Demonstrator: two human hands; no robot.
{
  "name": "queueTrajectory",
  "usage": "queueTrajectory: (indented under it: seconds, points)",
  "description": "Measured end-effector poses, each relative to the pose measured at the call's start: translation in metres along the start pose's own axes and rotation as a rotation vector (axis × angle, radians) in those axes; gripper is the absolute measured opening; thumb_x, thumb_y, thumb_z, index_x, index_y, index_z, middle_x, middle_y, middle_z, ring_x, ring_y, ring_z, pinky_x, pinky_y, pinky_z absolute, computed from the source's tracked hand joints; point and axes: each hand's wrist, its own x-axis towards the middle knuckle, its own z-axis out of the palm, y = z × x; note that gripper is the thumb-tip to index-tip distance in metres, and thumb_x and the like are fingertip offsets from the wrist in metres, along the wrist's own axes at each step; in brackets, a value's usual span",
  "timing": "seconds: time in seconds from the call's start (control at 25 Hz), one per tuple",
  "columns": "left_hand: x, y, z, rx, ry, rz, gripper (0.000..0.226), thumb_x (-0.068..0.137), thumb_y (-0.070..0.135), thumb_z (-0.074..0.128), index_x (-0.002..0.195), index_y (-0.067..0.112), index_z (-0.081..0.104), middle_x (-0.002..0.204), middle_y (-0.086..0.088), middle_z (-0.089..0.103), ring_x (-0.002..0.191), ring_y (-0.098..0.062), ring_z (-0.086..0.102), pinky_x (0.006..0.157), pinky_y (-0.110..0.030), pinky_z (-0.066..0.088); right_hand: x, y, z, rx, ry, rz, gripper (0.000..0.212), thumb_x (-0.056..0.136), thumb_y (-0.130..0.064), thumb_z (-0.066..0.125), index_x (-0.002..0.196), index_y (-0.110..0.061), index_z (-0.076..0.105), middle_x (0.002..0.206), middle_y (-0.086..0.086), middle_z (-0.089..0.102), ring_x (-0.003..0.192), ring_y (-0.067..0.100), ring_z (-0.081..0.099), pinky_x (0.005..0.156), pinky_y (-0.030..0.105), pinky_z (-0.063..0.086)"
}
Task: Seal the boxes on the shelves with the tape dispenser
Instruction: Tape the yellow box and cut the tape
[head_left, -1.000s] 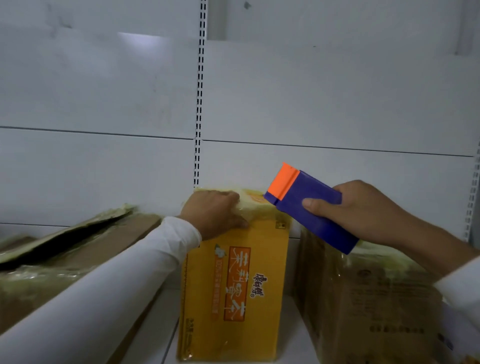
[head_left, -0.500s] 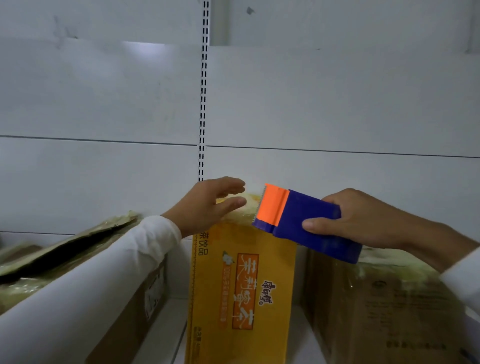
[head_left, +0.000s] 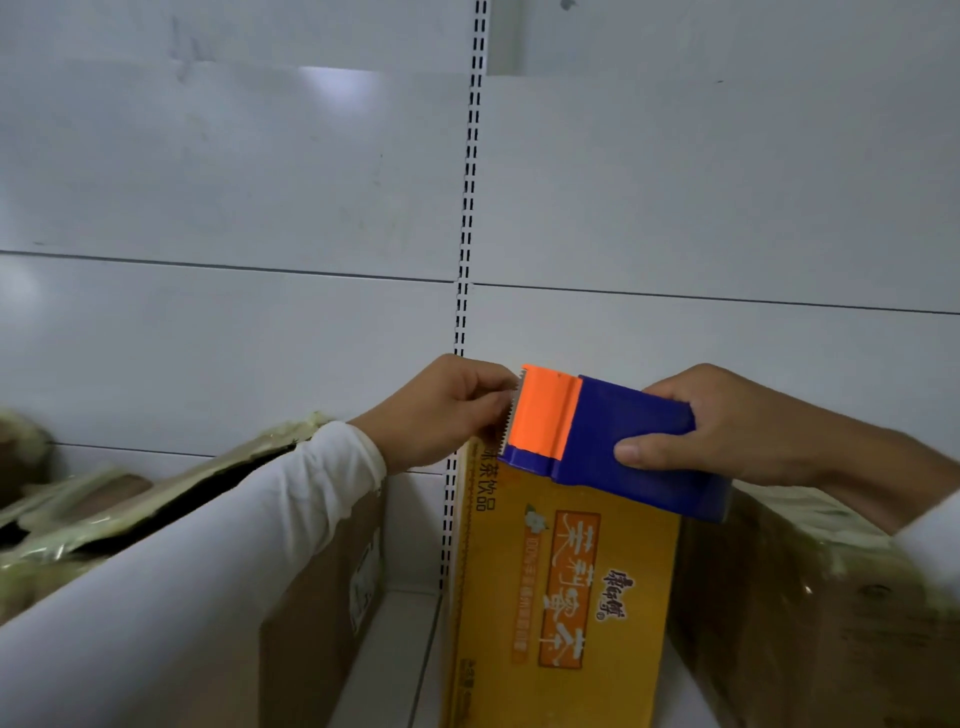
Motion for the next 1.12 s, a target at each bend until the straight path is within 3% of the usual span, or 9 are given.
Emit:
queueTrajectory:
  seconds: [0.12,0.2,0.44,0.56,0.68,0.76,1.0,1.08,1.12]
  points:
    - [-0.004,-0.008,-0.019,0.009,-0.007,-0.019,0.021,0.097,0.010,0.048,0.091,0.006,0.068,0.077,-0.012,0.067,0.066,-0.017,0.061,0.064,-0.027,0.051,0.009,-0.013,-0.002,-0.024,-0.082,0.031,0.022,0.078,-0.056,0.070,0.081,-0.035,0.069,0.085,-0.006,0.077,0.075,0.011,0.074,0.057,0.013,0.051]
    - [-0.010,-0.020,-0.033,-0.068,0.044,-0.067,0.019,0.096,0.011,0.052,0.093,0.000,0.068,0.077,-0.013,0.068,0.064,-0.018,0.061,0.062,-0.026,0.052,0.009,-0.020,-0.013,-0.067,-0.095,0.053,0.030,0.071,-0.066,0.067,0.079,-0.037,0.070,0.080,-0.004,0.077,0.068,0.010,0.073,0.055,0.012,0.049]
    - [-0.017,-0.034,-0.035,-0.204,0.081,-0.234,0.020,0.095,0.011,0.053,0.092,-0.004,0.067,0.075,-0.013,0.069,0.062,-0.017,0.062,0.056,-0.023,0.051,0.003,-0.023,-0.041,-0.160,-0.147,0.230,0.055,0.060,-0.075,0.066,0.076,-0.023,0.071,0.077,0.007,0.075,0.063,0.018,0.069,0.057,0.020,0.048]
    - [-0.016,-0.034,-0.033,-0.206,0.117,-0.301,0.020,0.094,0.011,0.055,0.094,-0.005,0.066,0.071,-0.010,0.068,0.059,-0.015,0.061,0.055,-0.022,0.051,0.017,-0.026,-0.044,-0.233,-0.177,0.253,0.073,0.059,-0.079,0.064,0.084,-0.011,0.071,0.080,0.010,0.075,0.067,0.023,0.068,0.063,0.028,0.046]
    - [-0.017,-0.035,-0.026,-0.095,0.175,-0.337,0.019,0.093,0.012,0.057,0.094,-0.003,0.068,0.072,-0.011,0.068,0.059,-0.016,0.060,0.056,-0.024,0.051,0.027,-0.029,-0.046,-0.257,-0.179,0.300,0.056,0.073,-0.070,0.067,0.082,-0.015,0.071,0.078,0.003,0.076,0.062,0.014,0.069,0.057,0.020,0.047]
    - [-0.014,-0.035,-0.019,-0.018,0.199,-0.349,0.019,0.093,0.014,0.058,0.091,-0.001,0.068,0.070,-0.010,0.068,0.058,-0.016,0.060,0.055,-0.024,0.052,0.029,-0.026,-0.045,-0.244,-0.187,0.329,0.045,0.073,-0.062,0.066,0.077,-0.017,0.071,0.074,0.002,0.076,0.057,0.010,0.067,0.051,0.015,0.046]
    - [-0.016,-0.049,-0.003,0.058,0.194,-0.578,0.019,0.090,0.020,0.064,0.102,0.007,0.058,0.066,-0.008,0.070,0.051,-0.015,0.061,0.050,-0.024,0.050,0.028,-0.017,-0.041,-0.274,-0.228,0.366,0.061,0.066,-0.066,0.063,0.090,-0.010,0.071,0.078,0.004,0.076,0.058,0.009,0.066,0.052,0.015,0.046]
    - [-0.016,-0.052,-0.001,0.219,0.338,-0.553,0.017,0.093,0.025,0.058,0.104,0.012,0.058,0.064,-0.005,0.069,0.051,-0.015,0.062,0.053,-0.026,0.052,0.029,-0.014,-0.041,-0.273,-0.225,0.355,0.066,0.065,-0.067,0.062,0.093,-0.008,0.071,0.081,0.006,0.076,0.060,0.011,0.066,0.054,0.017,0.047]
    - [-0.015,-0.053,-0.002,0.355,0.469,-0.429,0.020,0.094,0.033,0.054,0.103,0.016,0.060,0.061,-0.002,0.068,0.052,-0.014,0.062,0.057,-0.026,0.053,0.029,-0.013,-0.042,-0.274,-0.220,0.353,0.068,0.064,-0.068,0.062,0.095,-0.007,0.071,0.081,0.006,0.076,0.061,0.012,0.067,0.055,0.017,0.047]
